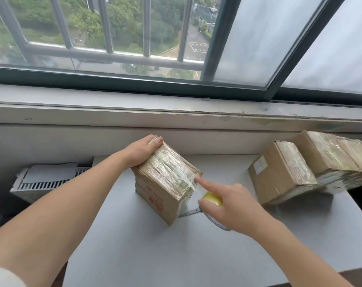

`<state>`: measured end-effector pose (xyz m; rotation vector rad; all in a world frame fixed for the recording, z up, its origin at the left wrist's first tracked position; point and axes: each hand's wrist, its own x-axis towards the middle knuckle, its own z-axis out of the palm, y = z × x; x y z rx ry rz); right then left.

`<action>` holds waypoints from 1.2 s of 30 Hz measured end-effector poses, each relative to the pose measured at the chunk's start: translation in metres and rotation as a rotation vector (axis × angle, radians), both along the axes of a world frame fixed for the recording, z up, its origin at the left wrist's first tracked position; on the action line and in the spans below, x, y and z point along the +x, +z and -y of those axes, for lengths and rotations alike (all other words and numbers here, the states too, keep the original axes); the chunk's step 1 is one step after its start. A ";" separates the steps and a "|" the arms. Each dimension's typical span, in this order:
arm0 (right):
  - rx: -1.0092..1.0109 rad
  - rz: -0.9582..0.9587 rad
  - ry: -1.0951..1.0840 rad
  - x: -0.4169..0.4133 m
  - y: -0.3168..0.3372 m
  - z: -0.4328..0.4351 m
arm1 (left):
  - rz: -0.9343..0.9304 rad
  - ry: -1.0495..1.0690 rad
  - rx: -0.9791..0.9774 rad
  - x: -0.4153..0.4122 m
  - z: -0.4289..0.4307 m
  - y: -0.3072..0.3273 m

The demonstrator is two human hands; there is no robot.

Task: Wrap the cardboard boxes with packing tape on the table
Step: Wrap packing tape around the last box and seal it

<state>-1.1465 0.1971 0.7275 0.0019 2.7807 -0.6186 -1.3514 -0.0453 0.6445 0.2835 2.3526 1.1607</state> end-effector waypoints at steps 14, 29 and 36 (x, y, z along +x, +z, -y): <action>0.112 -0.143 0.111 -0.007 -0.010 -0.018 | -0.015 -0.014 0.011 -0.002 -0.003 0.003; -0.253 -0.480 0.078 -0.015 -0.100 -0.021 | -0.696 -0.665 -0.502 0.040 -0.047 0.034; -0.347 -0.491 0.087 -0.019 -0.105 -0.023 | -0.677 -0.788 -0.551 0.052 -0.058 0.039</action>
